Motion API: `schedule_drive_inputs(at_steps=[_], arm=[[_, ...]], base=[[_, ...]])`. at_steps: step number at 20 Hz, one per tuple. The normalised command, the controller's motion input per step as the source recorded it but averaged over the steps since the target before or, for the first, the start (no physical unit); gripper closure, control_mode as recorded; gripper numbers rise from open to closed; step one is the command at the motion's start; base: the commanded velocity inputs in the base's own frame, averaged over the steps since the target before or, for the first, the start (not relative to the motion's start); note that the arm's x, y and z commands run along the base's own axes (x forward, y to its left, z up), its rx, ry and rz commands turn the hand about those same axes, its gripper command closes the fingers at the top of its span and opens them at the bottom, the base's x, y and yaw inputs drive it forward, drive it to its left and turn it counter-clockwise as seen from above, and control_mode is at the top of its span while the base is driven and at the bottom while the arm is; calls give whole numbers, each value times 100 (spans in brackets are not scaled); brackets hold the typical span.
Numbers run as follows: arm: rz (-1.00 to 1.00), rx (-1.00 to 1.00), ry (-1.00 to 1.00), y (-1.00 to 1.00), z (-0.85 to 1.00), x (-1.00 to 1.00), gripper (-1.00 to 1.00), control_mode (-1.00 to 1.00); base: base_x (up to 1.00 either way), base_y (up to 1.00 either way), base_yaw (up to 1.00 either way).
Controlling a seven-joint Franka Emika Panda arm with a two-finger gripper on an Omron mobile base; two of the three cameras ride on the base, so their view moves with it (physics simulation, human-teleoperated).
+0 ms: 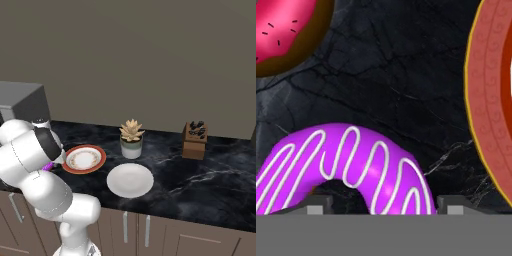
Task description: Place the pastries on the plates.
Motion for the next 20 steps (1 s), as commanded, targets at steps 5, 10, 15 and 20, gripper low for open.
schedule_drive_inputs(at_steps=[5,10,15,20], arm=[[0,0,0,0,0,0,100,-100],[-1,0,0,-10,0,-1,100,-100],[-3,0,0,-34,23,-4,100,-100],[0,7,-5,-44,65,-4,100,-100]], base=[[0,0,0],[0,0,0],[0,0,0],[0,0,0]])
